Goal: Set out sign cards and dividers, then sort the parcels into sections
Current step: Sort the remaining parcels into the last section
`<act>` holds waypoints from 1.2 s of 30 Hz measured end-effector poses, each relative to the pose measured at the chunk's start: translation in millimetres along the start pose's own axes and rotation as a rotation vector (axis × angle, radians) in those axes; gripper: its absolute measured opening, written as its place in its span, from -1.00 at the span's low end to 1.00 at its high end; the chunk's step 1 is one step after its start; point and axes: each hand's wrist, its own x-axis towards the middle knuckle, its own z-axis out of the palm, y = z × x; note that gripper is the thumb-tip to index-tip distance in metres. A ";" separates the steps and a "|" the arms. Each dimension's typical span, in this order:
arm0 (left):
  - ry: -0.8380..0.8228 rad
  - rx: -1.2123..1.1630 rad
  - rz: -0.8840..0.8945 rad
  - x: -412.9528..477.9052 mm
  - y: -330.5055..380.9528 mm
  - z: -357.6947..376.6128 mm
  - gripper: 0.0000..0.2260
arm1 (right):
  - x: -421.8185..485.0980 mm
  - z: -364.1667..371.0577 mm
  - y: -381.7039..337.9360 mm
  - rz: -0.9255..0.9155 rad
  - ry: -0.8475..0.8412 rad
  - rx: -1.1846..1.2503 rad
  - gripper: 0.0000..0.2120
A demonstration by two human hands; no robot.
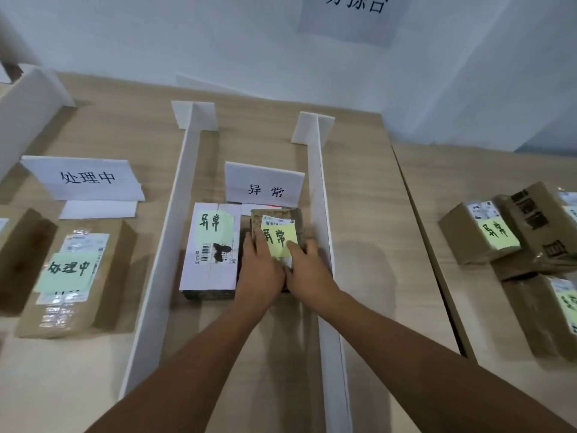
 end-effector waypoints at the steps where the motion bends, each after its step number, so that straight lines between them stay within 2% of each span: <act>1: -0.012 0.051 0.024 1.9 1.0 -0.4 -0.30 | 1.9 -1.6 0.8 -0.004 0.003 0.001 -0.56; 7: 0.210 0.029 0.124 -10.3 35.4 -8.5 -0.47 | -26.0 -60.4 13.5 -0.218 0.132 0.113 -0.50; 10: 0.231 -0.023 0.247 -23.0 83.7 2.8 -0.51 | -61.7 -113.1 54.3 -0.277 0.165 0.084 -0.50; 15: 0.160 -0.072 0.455 -62.0 187.7 86.7 -0.42 | -146.3 -209.1 188.0 -0.192 0.357 0.104 -0.43; 20: -0.067 -0.115 0.519 -111.5 274.8 234.2 -0.30 | -226.0 -274.8 362.0 0.008 0.497 0.143 -0.41; 25: -0.247 -0.119 0.471 -130.8 317.7 380.8 -0.16 | -254.1 -286.1 510.3 0.148 0.484 0.264 -0.43; 28: -0.311 -0.173 0.516 -129.5 332.7 437.4 -0.27 | -247.7 -275.3 562.4 0.183 0.451 0.327 -0.41; 30: -0.327 -0.264 0.522 -125.8 334.9 473.0 -0.30 | -237.4 -262.9 586.5 0.208 0.390 0.286 -0.38; 33: -0.287 -0.338 0.400 -127.2 328.4 504.7 -0.22 | -227.6 -244.1 598.9 0.179 0.406 0.122 -0.34; 36: -0.281 -0.373 0.298 -133.1 326.5 511.3 -0.21 | -226.6 -234.3 589.1 0.181 0.407 0.133 -0.33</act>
